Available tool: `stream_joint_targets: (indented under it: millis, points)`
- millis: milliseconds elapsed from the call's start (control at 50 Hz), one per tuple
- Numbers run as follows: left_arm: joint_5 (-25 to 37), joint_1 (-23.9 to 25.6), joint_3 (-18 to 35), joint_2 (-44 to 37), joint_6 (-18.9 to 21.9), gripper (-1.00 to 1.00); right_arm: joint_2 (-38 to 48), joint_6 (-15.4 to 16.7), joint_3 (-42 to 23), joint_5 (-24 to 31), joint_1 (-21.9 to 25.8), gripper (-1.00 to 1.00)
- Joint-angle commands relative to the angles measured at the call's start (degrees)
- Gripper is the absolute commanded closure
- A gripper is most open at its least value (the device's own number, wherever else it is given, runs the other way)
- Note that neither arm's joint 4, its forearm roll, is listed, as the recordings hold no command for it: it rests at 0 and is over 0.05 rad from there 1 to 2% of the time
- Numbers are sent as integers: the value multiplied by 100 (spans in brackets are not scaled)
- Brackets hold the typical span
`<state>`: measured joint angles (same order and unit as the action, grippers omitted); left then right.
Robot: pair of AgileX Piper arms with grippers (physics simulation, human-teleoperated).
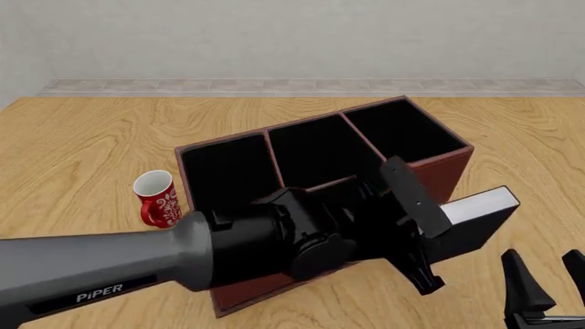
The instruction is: Pick up the book and place it in the back compartment of the caddy.
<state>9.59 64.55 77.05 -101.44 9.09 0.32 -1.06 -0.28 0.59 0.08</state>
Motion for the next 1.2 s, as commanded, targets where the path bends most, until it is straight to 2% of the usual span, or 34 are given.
stream_joint_targets:
  millis: [20, 560, 760, 1020, 1200]
  points:
    - [-208, -10, -320, 530, 78, 100, 1, 2, 1, -2, 0, -100]
    - [-305, 85, -1119, 1432, 9, 100, 2, 0, 1, -2, -2, -100]
    - [-57, 217, -1182, 1825, 71, 100, 1, 1, 1, -3, 0, -100]
    - [7, -30, -1707, 2434, 29, 100, 1, 0, 1, -3, -1, -100]
    - [264, -149, -1742, 2827, -8, 100, 0, 2, 1, -3, 0, -100]
